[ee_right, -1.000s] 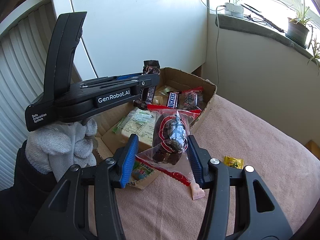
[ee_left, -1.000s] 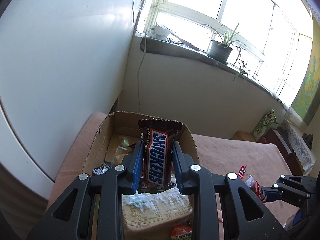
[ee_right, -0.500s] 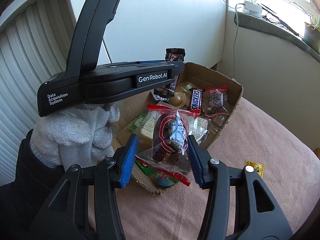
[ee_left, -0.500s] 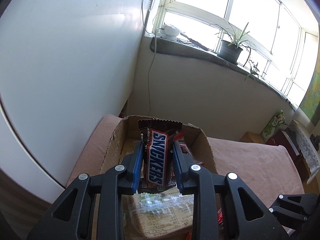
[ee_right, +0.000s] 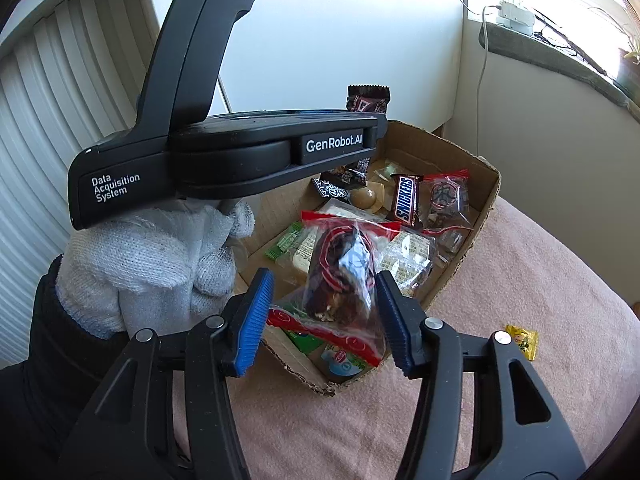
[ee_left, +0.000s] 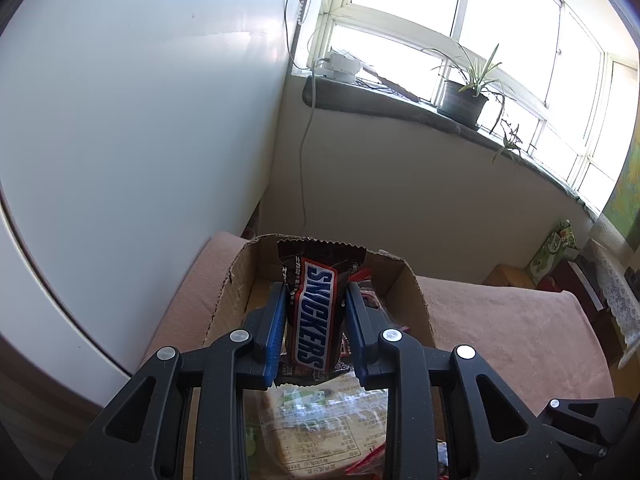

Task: Organize snacks
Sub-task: 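Carry the Snickers bar and red chocolate bag into the box, open both grippers, then move both open grippers back over the pink candy and yellow packet, then grasp the small pink candy with the left gripper while the right grasps the yellow candy packet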

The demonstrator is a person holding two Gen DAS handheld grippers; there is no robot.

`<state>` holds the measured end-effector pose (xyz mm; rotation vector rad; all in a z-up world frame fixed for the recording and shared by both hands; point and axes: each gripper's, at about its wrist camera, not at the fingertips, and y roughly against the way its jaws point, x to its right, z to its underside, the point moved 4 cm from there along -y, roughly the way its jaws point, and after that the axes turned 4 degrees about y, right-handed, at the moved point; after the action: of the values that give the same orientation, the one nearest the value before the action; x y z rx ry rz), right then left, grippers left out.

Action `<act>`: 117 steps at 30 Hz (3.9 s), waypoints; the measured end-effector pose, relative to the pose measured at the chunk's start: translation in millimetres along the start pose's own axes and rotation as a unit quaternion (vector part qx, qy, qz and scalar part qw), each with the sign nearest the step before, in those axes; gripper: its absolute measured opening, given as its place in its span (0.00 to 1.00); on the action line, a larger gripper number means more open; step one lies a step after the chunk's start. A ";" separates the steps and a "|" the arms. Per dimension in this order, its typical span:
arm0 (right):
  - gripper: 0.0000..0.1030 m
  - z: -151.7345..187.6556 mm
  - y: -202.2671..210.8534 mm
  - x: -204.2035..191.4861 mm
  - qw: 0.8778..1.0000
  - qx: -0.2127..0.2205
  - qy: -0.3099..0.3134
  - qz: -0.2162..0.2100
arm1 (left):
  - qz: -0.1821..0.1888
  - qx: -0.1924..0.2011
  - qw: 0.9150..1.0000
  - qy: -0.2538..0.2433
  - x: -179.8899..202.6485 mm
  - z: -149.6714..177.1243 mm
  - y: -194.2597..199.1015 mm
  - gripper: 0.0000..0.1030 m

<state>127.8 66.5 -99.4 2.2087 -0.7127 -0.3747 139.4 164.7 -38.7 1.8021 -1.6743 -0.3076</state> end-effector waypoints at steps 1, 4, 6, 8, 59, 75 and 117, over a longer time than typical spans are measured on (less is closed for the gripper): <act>0.60 -0.4 0.1 -0.2 1.000 0.001 0.002 0.002 | -0.001 -0.002 1.000 0.000 0.0 0.1 -0.7 0.27; 0.72 -1.4 5.9 -5.4 1.000 0.006 0.003 0.007 | -0.008 0.001 1.000 0.003 -2.1 -0.3 -0.5 0.47; 0.72 -1.5 7.1 -6.4 1.000 0.005 0.006 0.010 | -0.011 0.006 1.000 0.007 -4.4 -1.6 1.8 0.52; 0.72 -0.6 9.3 -7.1 1.000 0.004 0.007 0.012 | -0.009 0.008 1.000 0.009 -5.7 -2.6 3.3 0.52; 0.72 72.7 65.5 184.3 0.987 -0.006 -0.143 0.068 | 0.127 -0.046 0.987 -0.088 120.2 77.4 29.9 0.53; 0.62 60.7 3.5 189.3 0.993 -0.039 -0.101 -0.050 | 0.079 -0.164 0.981 -0.072 143.6 142.0 -5.9 0.52; 0.23 92.4 -0.1 178.9 0.996 -0.088 -0.028 0.011 | 0.001 -0.141 0.978 -0.153 163.8 144.0 -49.6 0.18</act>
<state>227.4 -94.7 -167.6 2.0288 -0.7065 -0.4720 121.7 -35.8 -136.3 1.5995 -1.7345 -0.8153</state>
